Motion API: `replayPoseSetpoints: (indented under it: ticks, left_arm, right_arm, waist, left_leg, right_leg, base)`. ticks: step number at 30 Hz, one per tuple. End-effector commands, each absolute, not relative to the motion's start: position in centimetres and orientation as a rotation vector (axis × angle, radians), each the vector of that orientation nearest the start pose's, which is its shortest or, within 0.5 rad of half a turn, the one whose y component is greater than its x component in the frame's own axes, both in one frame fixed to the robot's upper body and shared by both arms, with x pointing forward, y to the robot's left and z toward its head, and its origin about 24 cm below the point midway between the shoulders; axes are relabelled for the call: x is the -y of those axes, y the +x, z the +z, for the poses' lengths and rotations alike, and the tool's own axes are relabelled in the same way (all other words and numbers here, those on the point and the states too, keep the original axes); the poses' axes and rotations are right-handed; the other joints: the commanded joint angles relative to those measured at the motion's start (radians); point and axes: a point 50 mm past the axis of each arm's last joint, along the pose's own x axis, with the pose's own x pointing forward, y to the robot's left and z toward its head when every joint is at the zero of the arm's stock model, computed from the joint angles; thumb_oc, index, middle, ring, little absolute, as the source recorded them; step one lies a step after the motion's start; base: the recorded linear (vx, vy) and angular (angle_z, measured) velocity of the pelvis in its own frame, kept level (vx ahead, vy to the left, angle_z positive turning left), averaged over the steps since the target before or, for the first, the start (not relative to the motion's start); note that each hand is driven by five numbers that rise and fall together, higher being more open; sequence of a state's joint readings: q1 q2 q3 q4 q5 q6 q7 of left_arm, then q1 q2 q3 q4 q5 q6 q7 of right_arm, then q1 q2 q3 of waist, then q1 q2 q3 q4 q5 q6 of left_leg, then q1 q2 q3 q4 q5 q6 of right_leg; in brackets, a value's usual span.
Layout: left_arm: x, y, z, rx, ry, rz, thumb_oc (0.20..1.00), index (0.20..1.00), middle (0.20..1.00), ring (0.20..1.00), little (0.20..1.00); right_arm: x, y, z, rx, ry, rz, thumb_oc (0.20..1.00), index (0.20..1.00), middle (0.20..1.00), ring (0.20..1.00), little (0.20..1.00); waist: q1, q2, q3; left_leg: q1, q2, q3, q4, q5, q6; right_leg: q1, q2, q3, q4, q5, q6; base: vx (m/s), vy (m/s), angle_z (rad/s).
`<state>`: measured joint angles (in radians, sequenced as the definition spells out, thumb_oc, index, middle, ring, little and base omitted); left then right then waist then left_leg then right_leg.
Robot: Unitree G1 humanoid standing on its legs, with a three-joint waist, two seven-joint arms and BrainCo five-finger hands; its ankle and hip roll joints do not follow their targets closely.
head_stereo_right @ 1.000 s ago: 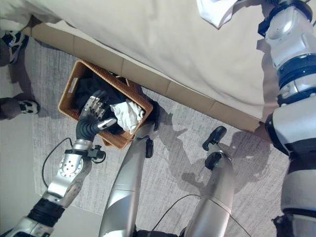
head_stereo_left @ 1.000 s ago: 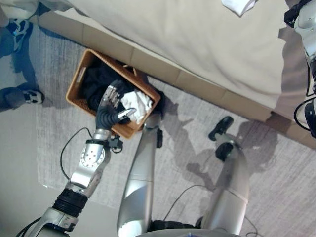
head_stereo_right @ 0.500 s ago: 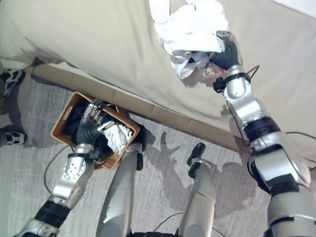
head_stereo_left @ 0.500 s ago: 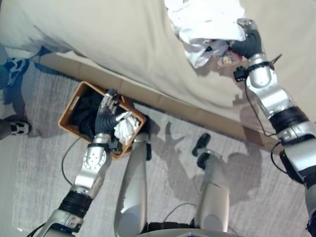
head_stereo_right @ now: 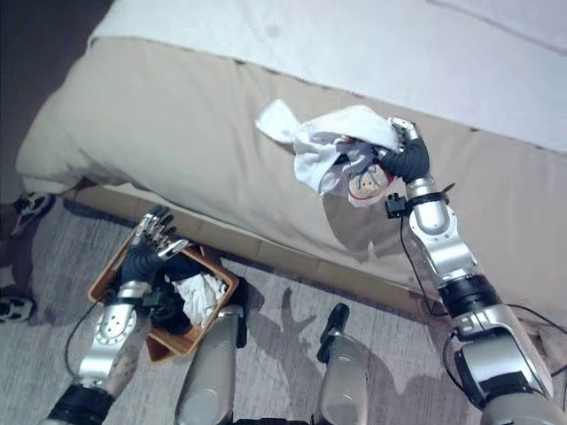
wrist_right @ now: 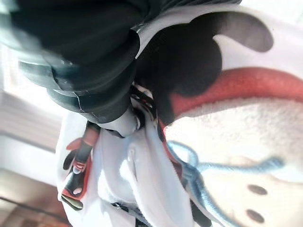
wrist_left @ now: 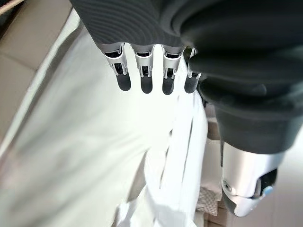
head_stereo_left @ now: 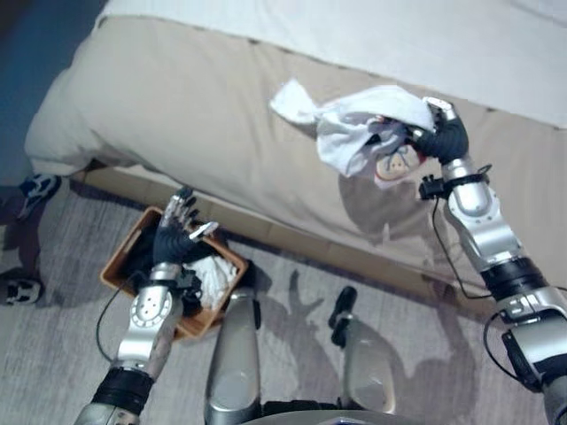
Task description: Pick up clothes into the bucket
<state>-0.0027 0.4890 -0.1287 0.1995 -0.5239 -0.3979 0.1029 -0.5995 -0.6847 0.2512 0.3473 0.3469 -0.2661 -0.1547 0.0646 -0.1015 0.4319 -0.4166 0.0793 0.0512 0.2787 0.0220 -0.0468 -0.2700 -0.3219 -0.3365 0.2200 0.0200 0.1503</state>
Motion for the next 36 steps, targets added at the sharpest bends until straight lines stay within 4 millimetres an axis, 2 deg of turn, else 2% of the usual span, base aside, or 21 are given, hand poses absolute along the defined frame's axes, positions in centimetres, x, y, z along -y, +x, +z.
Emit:
replayPoseSetpoints:
  ticks: [1,4,6,7,9,10,14,16,18,22,23,24,27,32,36]
  left_arm:
    - [-23.9,24.5,5.1,0.18,0.025,0.06,1.0,1.0,1.0,1.0,1.0]
    - [-24.3,24.4,4.1,0.132,0.094,0.086,1.0,1.0,1.0,1.0,1.0]
    - [-24.4,24.6,4.2,0.129,0.153,0.077,1.0,1.0,1.0,1.0,1.0]
    - [-24.2,24.5,3.9,0.122,0.157,0.067,1.0,1.0,1.0,1.0,1.0]
    - [-24.0,24.6,3.9,0.119,0.156,0.062,1.0,1.0,1.0,1.0,1.0]
    - [-23.8,24.7,3.9,0.12,0.155,0.055,1.0,1.0,1.0,1.0,1.0]
    - [-23.3,24.7,3.7,0.118,0.137,0.042,1.0,1.0,1.0,1.0,1.0]
    - [-22.8,24.8,3.7,0.12,0.123,0.032,1.0,1.0,1.0,1.0,1.0]
    - [-22.8,24.8,3.7,0.119,0.123,0.032,1.0,1.0,1.0,1.0,1.0]
    - [-22.5,25.1,4.2,0.139,0.099,0.019,1.0,1.0,1.0,1.0,1.0]
    - [-22.3,25.4,4.7,0.158,0.063,0.002,1.0,1.0,1.0,1.0,1.0]
    - [-22.3,25.4,4.7,0.158,0.062,0.002,1.0,1.0,1.0,1.0,1.0]
    - [-21.5,26.4,5.7,0.189,-0.03,-0.077,1.0,1.0,1.0,1.0,1.0]
    - [-18.6,28.1,7.7,0.226,-0.149,-0.277,1.0,1.0,1.0,1.0,1.0]
    - [-16.2,29.0,8.4,0.213,-0.149,-0.434,1.0,1.0,1.0,1.0,1.0]
  right_arm:
    - [22.8,33.0,23.2,0.683,-0.304,0.013,0.2,0.2,0.2,0.2,0.2]
    - [22.6,31.9,23.4,0.709,-0.347,0.052,0.2,0.2,0.2,0.2,0.2]
    - [22.3,31.2,24.1,0.737,-0.426,0.093,0.2,0.2,0.2,0.2,0.2]
    - [22.1,30.7,24.2,0.749,-0.429,0.13,0.2,0.2,0.2,0.2,0.2]
    - [21.9,30.6,24.3,0.751,-0.423,0.15,0.2,0.2,0.2,0.2,0.2]
    - [21.6,30.1,24.2,0.76,-0.394,0.186,0.2,0.2,0.2,0.2,0.2]
    - [21.3,29.7,23.7,0.753,-0.368,0.224,0.2,0.2,0.2,0.2,0.2]
    - [20.6,29.4,22.8,0.728,-0.335,0.268,0.2,0.2,0.2,0.2,0.2]
    - [20.6,29.4,22.8,0.728,-0.335,0.268,0.2,0.2,0.2,0.2,0.2]
    - [18.2,29.7,21.4,0.697,-0.288,0.352,0.2,0.2,0.2,0.2,0.2]
    - [17.0,29.7,21.1,0.692,-0.248,0.41,0.2,0.2,0.2,0.2,0.2]
    - [17.0,29.7,21.1,0.692,-0.247,0.41,0.2,0.2,0.2,0.2,0.2]
    - [15.3,29.6,20.5,0.671,-0.229,0.505,0.2,0.2,0.2,0.2,0.2]
    - [13.6,29.6,19.4,0.621,-0.184,0.592,0.2,0.2,0.2,0.2,0.2]
    - [12.6,29.6,18.9,0.592,-0.171,0.648,0.2,0.2,0.2,0.2,0.2]
  waist:
    - [-0.015,-0.026,-0.097]
    - [-0.033,-0.031,-0.151]
    - [-0.042,-0.034,-0.185]
    - [-0.048,-0.035,-0.218]
    - [-0.05,-0.037,-0.233]
    - [-0.055,-0.036,-0.263]
    - [-0.057,-0.036,-0.292]
    - [-0.057,-0.035,-0.332]
    - [-0.057,-0.035,-0.331]
    - [-0.044,-0.029,-0.367]
    - [-0.042,-0.026,-0.377]
    - [-0.042,-0.026,-0.377]
    - [-0.044,-0.02,-0.388]
    - [-0.055,-0.009,-0.398]
    - [-0.065,-0.003,-0.407]
  left_leg:
    - [0.077,0.027,-0.042,-0.086,0.004,-0.009]
    - [0.14,0.036,-0.031,-0.151,0.026,-0.017]
    - [0.175,0.038,-0.023,-0.181,0.037,-0.023]
    - [0.21,0.042,-0.015,-0.207,0.041,-0.026]
    - [0.225,0.042,-0.011,-0.22,0.047,-0.026]
    - [0.25,0.043,-0.007,-0.234,0.048,-0.027]
    - [0.282,0.045,-0.004,-0.254,0.047,-0.028]
    - [0.323,0.051,0.001,-0.249,0.034,-0.028]
    - [0.326,0.052,0.001,-0.25,0.034,-0.029]
    - [0.376,0.061,0.012,-0.255,0.019,-0.032]
    - [0.389,0.064,0.014,-0.256,0.015,-0.033]
    - [0.39,0.064,0.015,-0.257,0.015,-0.034]
    - [0.407,0.068,0.017,-0.259,0.012,-0.036]
    - [0.421,0.073,0.013,-0.265,0.014,-0.038]
    - [0.429,0.076,0.018,-0.267,0.014,-0.039]
  right_leg:
    - [0.08,-0.032,-0.017,-0.051,0.072,0.062]
    - [0.125,-0.016,-0.022,-0.092,0.08,0.07]
    - [0.152,-0.004,-0.027,-0.113,0.081,0.073]
    - [0.178,0.003,-0.026,-0.126,0.079,0.076]
    - [0.192,0.007,-0.027,-0.136,0.082,0.076]
    - [0.211,0.012,-0.027,-0.141,0.078,0.077]
    - [0.236,0.016,-0.027,-0.146,0.073,0.078]
    - [0.275,0.021,-0.023,-0.143,0.058,0.076]
    - [0.277,0.021,-0.023,-0.144,0.058,0.076]
    - [0.326,0.028,-0.026,-0.162,0.044,0.074]
    - [0.334,0.031,-0.023,-0.165,0.04,0.071]
    - [0.334,0.031,-0.022,-0.165,0.039,0.071]
    - [0.347,0.035,-0.016,-0.166,0.035,0.068]
    - [0.361,0.042,-0.012,-0.171,0.033,0.065]
    - [0.363,0.045,-0.004,-0.175,0.035,0.065]
  base:
    - [0.09,-0.021,0.0]
    - [0.1,0.001,-0.04]
    - [0.1,-0.004,-0.1]
    - [0.1,-0.005,-0.09]
    - [0.09,-0.004,-0.09]
    - [0.09,-0.008,-0.05]
    - [0.08,-0.01,-0.08]
    - [0.1,-0.02,-0.07]
    - [0.04,-0.008,-0.04]
    - [0.05,-0.019,-0.05]
    - [0.03,-0.022,-0.01]
    - [0.03,-0.019,-0.01]
    - [0.01,-0.007,0.0]
    - [0.0,0.0,0.0]
    - [0.0,0.0,0.0]
